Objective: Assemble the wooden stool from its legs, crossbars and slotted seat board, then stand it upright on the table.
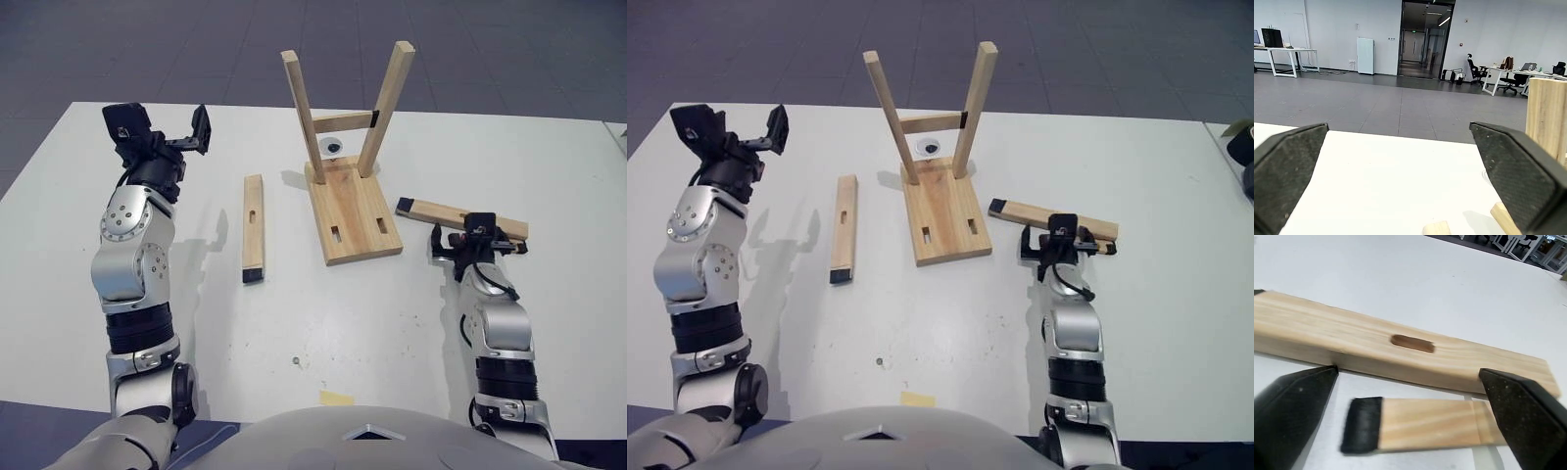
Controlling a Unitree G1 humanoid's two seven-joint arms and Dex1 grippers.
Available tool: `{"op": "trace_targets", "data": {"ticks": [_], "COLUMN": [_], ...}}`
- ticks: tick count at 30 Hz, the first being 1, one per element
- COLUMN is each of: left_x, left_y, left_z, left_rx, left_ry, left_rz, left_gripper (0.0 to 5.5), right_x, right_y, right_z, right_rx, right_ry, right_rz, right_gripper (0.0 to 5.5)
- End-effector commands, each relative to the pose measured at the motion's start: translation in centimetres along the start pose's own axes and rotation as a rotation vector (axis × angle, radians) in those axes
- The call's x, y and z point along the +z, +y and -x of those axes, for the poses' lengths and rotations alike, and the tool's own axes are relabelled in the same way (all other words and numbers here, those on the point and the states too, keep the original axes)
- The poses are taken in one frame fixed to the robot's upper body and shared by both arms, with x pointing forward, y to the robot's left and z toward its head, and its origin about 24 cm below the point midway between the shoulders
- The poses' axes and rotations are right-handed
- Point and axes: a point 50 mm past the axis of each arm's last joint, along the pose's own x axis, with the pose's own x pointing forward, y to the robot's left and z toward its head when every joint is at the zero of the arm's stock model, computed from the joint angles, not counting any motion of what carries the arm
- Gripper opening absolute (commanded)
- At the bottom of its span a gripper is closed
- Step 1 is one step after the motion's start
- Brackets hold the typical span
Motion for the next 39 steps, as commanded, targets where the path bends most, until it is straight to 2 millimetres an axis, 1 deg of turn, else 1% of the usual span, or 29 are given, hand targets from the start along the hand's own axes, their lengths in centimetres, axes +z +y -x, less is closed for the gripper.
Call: {"op": "trace_targets", "data": {"ticks": [1,3,7,10,12,15,19,22,24,26,28,31,33,36,39], "left_x": [-0.2,-0.2,-0.3,-0.5,-0.6,-0.7,-0.7,-0.8,-0.9,-0.9,-1.0,-1.3,-1.4,-1.9,-2.0], "left_y": [-0.1,-0.2,-0.5,-0.7,-0.8,-0.6,-0.6,-0.8,-0.4,0.2,0.5,0.4,0.1,0.0,0.1], "left_z": [0.4,0.3,0.1,0.2,0.2,0.4,0.3,0.2,0.2,0.3,0.3,0.4,0.4,0.6,0.8], "left_rx": [0.008,0.004,-0.009,-0.012,-0.023,-0.009,-0.009,-0.025,-0.020,-0.006,0.003,0.005,-0.009,-0.029,-0.023], "left_ry": [0.005,0.006,0.007,0.013,0.017,0.016,0.020,0.025,0.031,0.034,0.039,0.047,0.051,0.067,0.069], "left_rz": [0.001,0.001,0.006,0.006,0.004,0.001,-0.003,-0.010,-0.026,-0.025,-0.025,-0.025,-0.018,-0.026,-0.028], "left_gripper": [5.38,5.38,5.38,5.38,5.38,5.38,5.38,5.38,5.38,5.38,5.38,5.38,5.38,5.38,5.38], "right_x": [-2.7,-2.6,-1.8,-1.4,-1.9,-2.8,-2.6,-2.6,-2.7,-2.2,-1.7,-1.2,-1.2,-1.7,-1.3], "right_y": [-2.2,-2.6,-2.6,-2.6,-3.1,-3.3,-3.1,-3.0,-3.2,-3.5,-3.4,-3.3,-3.5,-4.5,-4.5], "right_z": [1.3,2.1,3.0,2.9,3.1,2.7,2.1,2.6,3.2,3.6,3.4,2.8,2.8,3.2,2.8], "right_rx": [-0.064,-0.053,-0.016,-0.020,-0.056,-0.082,-0.092,-0.113,-0.149,-0.161,-0.171,-0.197,-0.225,-0.290,-0.312], "right_ry": [0.137,0.138,0.114,0.108,0.135,0.206,0.223,0.261,0.303,0.299,0.292,0.290,0.293,0.302,0.293], "right_rz": [-0.002,0.007,0.024,0.018,-0.016,-0.108,-0.246,-0.305,-0.344,-0.355,-0.373,-0.393,-0.381,-0.346,-0.354], "right_gripper": [5.40,5.40,5.40,5.40,5.40,5.40,5.40,5.40,5.40,5.40,5.40,5.40,5.40,5.40,5.40]}}
